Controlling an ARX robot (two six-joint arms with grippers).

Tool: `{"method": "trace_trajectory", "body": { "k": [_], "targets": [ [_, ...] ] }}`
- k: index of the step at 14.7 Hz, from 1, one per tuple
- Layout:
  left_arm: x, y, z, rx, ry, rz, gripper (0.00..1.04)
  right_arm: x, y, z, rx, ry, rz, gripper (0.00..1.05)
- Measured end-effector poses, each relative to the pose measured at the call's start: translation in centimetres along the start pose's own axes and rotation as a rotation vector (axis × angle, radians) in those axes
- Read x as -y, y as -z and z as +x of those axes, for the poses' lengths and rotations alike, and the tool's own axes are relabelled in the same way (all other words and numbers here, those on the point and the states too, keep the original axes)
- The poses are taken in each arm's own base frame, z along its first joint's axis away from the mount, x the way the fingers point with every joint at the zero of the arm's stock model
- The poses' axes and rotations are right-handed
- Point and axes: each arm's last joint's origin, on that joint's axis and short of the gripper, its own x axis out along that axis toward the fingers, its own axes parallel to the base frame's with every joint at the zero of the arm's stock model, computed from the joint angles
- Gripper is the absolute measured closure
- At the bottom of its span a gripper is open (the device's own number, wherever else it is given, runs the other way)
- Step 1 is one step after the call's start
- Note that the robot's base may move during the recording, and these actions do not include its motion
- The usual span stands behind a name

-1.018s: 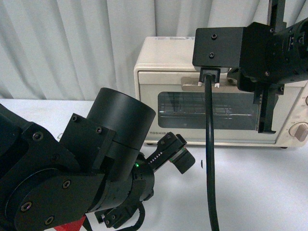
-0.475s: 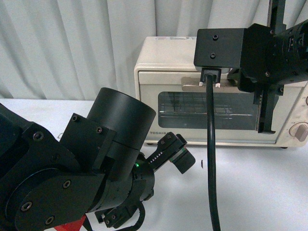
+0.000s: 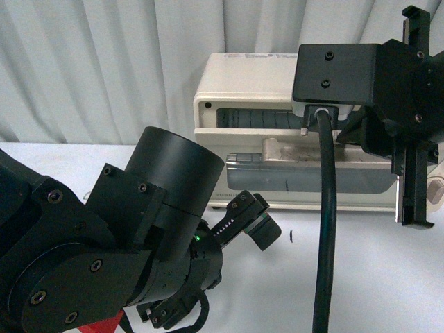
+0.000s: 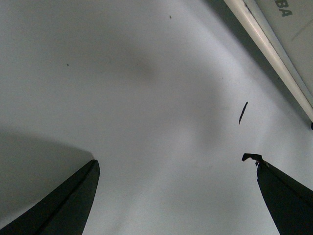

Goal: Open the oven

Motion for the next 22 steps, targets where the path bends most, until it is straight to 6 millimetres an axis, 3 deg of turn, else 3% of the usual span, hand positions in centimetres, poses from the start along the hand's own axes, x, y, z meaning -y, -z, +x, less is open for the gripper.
{"method": "trace_trajectory", "body": {
  "k": [1, 5, 7, 9, 12, 14, 16, 17, 18, 19, 20, 21, 22],
  "targets": [
    [0.0, 0.0, 0.0, -0.002, -0.003, 0.005, 0.07, -1.7, 0.1, -0.6, -0.036, -0.156, 0.011, 1.03],
    [-0.1, 0.1, 0.0, -0.005, -0.003, 0.017, 0.07, -1.7, -0.1, -1.9, -0.068, -0.223, 0.014, 1.03],
    [-0.1, 0.1, 0.0, -0.005, -0.003, 0.017, 0.07, -0.5, -0.8, -3.5, -0.031, -0.188, 0.013, 1.03],
    [-0.1, 0.1, 0.0, -0.005, -0.003, 0.017, 0.07, 1.8, -1.7, -6.6, 0.027, -0.096, 0.008, 1.03],
    [-0.1, 0.1, 0.0, -0.005, -0.003, 0.017, 0.07, 3.7, -1.9, -10.4, 0.067, -0.004, 0.006, 1.03],
    [-0.1, 0.1, 0.0, -0.005, -0.003, 0.017, 0.07, 4.4, -2.1, -12.5, 0.087, 0.062, -0.024, 0.93],
    [-0.1, 0.1, 0.0, -0.005, -0.003, 0.017, 0.07, 4.7, -2.3, -13.4, 0.099, 0.096, -0.045, 0.73],
    [-0.1, 0.1, 0.0, -0.005, -0.003, 0.017, 0.07, 4.7, -2.4, -12.9, 0.092, 0.276, 0.014, 0.67],
    [-0.1, 0.1, 0.0, -0.005, -0.001, 0.018, 0.07, 3.3, -1.3, -12.9, 0.079, 0.525, 0.29, 0.8],
    [-0.1, 0.1, 0.0, -0.006, 0.0, 0.018, 0.07, 1.9, -0.2, -13.1, 0.099, 0.627, 0.443, 0.87],
    [-0.1, 0.0, 0.0, -0.005, -0.001, 0.017, 0.07, 0.3, 1.5, -13.5, 0.214, 0.758, 0.713, 1.0],
    [-0.1, 0.1, 0.0, -0.003, -0.005, 0.016, 0.07, -1.3, 3.0, -13.8, 0.349, 0.818, 0.941, 1.03],
    [-0.1, 0.1, 0.0, -0.003, -0.005, 0.016, 0.07, -2.9, 3.7, -13.6, 0.418, 0.796, 1.051, 1.03]
  ]
}}
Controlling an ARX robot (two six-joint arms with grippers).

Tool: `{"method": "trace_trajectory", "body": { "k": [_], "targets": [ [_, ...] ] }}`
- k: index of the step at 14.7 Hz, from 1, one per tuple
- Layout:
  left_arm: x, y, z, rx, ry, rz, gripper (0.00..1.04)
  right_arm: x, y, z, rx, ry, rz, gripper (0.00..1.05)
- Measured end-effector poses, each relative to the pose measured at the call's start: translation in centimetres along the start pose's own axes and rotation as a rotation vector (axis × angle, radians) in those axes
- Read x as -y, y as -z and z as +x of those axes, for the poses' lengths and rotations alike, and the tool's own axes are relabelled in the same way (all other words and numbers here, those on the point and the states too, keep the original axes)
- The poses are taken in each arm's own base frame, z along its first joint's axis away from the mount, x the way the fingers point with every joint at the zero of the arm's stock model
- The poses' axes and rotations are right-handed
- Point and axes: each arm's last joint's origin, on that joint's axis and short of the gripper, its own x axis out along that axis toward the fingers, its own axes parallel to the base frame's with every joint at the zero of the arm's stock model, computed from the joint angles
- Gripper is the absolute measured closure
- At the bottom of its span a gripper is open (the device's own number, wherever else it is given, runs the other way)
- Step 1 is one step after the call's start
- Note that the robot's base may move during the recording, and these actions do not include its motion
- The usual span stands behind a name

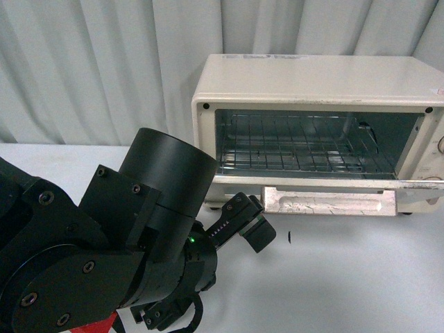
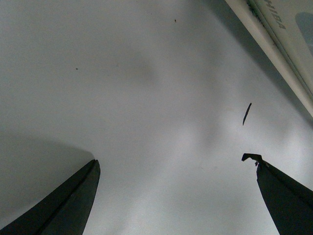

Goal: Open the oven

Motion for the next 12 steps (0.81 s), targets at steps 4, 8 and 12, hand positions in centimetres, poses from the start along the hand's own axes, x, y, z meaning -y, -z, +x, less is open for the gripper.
{"method": "trace_trajectory", "body": {
  "k": [4, 8, 12],
  "targets": [
    [0.0, 0.0, 0.0, 0.0, 0.001, 0.0, 0.07, 1.2, 4.3, -3.4, -0.025, 0.005, 0.127, 1.03],
    [0.0, 0.0, 0.0, 0.0, 0.001, 0.0, 0.07, 1.6, 6.5, -5.6, -0.031, -0.007, 0.137, 1.03],
    [0.0, 0.0, 0.0, 0.0, 0.001, 0.0, 0.07, 2.5, 8.1, -7.7, -0.027, -0.007, 0.14, 1.03]
  ]
}}
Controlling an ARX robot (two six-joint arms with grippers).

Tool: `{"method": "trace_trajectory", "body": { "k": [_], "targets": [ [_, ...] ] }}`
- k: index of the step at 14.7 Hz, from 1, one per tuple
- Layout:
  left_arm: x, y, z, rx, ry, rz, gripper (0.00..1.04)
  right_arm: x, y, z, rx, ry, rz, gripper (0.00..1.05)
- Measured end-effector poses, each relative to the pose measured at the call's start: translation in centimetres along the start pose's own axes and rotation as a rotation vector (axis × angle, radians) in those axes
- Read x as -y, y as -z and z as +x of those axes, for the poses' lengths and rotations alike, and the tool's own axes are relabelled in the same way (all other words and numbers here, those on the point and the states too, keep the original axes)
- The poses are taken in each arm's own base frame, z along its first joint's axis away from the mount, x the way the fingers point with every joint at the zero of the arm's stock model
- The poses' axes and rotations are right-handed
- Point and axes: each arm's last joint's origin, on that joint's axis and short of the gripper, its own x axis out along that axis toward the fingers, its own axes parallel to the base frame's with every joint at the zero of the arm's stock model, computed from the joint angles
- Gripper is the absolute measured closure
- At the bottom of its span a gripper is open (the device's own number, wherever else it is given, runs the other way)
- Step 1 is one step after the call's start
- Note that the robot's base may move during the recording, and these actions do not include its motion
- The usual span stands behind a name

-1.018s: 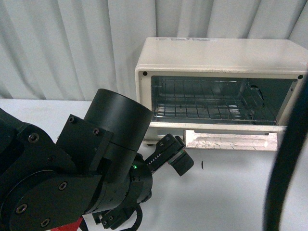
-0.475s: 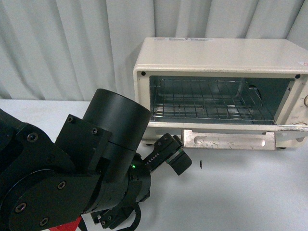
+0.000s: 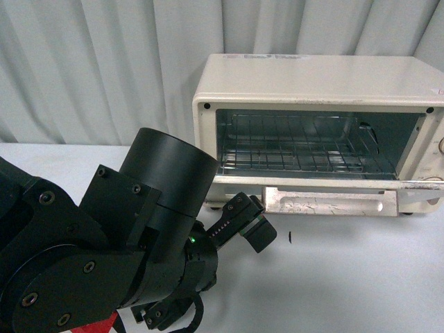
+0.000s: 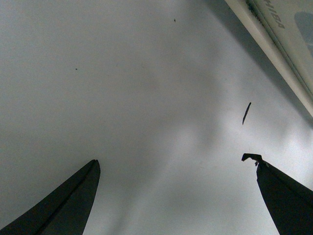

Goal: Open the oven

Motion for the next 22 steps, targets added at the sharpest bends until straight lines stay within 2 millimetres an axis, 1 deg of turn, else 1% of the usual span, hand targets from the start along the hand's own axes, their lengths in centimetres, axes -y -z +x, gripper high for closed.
{"method": "trace_trajectory", "body": {
  "k": [6, 7, 8, 11, 20, 21, 22],
  "targets": [
    [0.0, 0.0, 0.0, 0.0, 0.001, 0.0, 0.07, 0.0, 0.9, -1.6, 0.003, 0.0, 0.0, 1.03],
    [0.0, 0.0, 0.0, 0.0, 0.0, 0.0, 0.07, 0.0, 1.2, -1.7, 0.032, 0.0, 0.0, 1.03],
    [0.0, 0.0, 0.0, 0.0, 0.0, 0.0, 0.07, 0.0, 1.7, -1.9, -0.002, 0.0, 0.0, 1.03],
    [0.0, 0.0, 0.0, 0.0, 0.0, 0.0, 0.07, 0.0, 1.5, -2.4, 0.021, 0.0, 0.0, 1.03],
    [0.0, 0.0, 0.0, 0.0, 0.0, 0.0, 0.07, 0.0, 1.6, -3.4, 0.014, 0.0, 0.0, 1.03],
    [0.0, 0.0, 0.0, 0.0, 0.001, 0.0, 0.07, 0.0, 2.2, -4.0, -0.039, -0.004, 0.0, 1.03],
    [0.0, 0.0, 0.0, -0.001, 0.001, 0.0, 0.07, 0.0, 1.8, -4.5, 0.019, -0.001, 0.0, 1.03]
  ]
}}
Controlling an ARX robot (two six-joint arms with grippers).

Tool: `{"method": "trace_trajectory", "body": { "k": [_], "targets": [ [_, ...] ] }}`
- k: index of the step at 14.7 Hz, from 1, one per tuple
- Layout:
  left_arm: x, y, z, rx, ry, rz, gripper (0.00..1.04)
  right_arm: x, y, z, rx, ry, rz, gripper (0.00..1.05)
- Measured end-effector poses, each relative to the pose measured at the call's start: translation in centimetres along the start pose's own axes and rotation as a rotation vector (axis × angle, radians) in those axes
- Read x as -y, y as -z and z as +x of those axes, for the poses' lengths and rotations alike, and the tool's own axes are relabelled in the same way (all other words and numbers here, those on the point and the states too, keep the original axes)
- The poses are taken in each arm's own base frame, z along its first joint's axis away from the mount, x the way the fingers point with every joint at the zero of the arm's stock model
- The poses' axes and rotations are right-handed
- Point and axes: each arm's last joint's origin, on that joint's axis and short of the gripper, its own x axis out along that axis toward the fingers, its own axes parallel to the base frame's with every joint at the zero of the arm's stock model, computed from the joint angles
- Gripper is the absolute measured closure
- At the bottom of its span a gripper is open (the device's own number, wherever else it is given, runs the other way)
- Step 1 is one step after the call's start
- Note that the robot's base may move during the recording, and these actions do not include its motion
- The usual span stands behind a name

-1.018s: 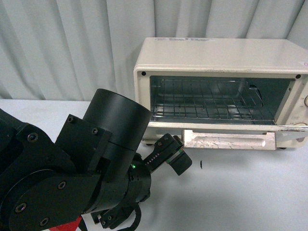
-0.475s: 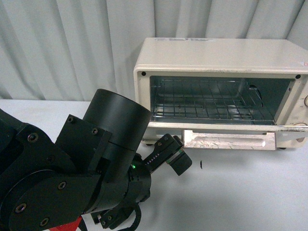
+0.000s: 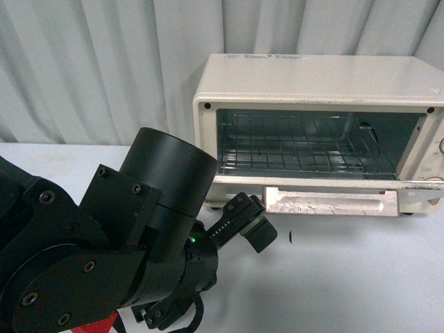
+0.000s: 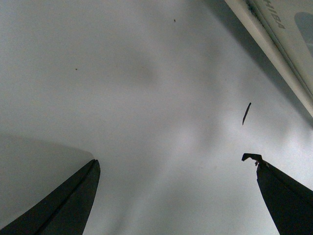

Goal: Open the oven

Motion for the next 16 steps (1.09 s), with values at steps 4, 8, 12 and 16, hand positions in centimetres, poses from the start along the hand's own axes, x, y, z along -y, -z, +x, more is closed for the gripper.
{"method": "trace_trajectory", "body": {
  "k": [4, 8, 12, 16],
  "targets": [
    [-0.01, 0.0, 0.0, 0.001, -0.001, 0.0, 0.07, 0.0, 0.1, 0.01, -0.011, 0.0, 0.0, 1.03],
    [-0.01, 0.0, 0.0, 0.001, -0.002, 0.0, 0.07, 0.0, 0.1, 0.01, -0.011, 0.0, 0.0, 0.7],
    [-0.01, 0.0, 0.0, 0.001, -0.002, 0.0, 0.07, 0.0, 0.1, 0.01, -0.011, 0.0, 0.0, 0.25],
    [-0.9, 0.68, -0.26, 0.218, 0.086, -0.094, 0.07, 0.0, 0.1, 0.01, -0.011, -0.001, 0.0, 0.07]
  ]
}}
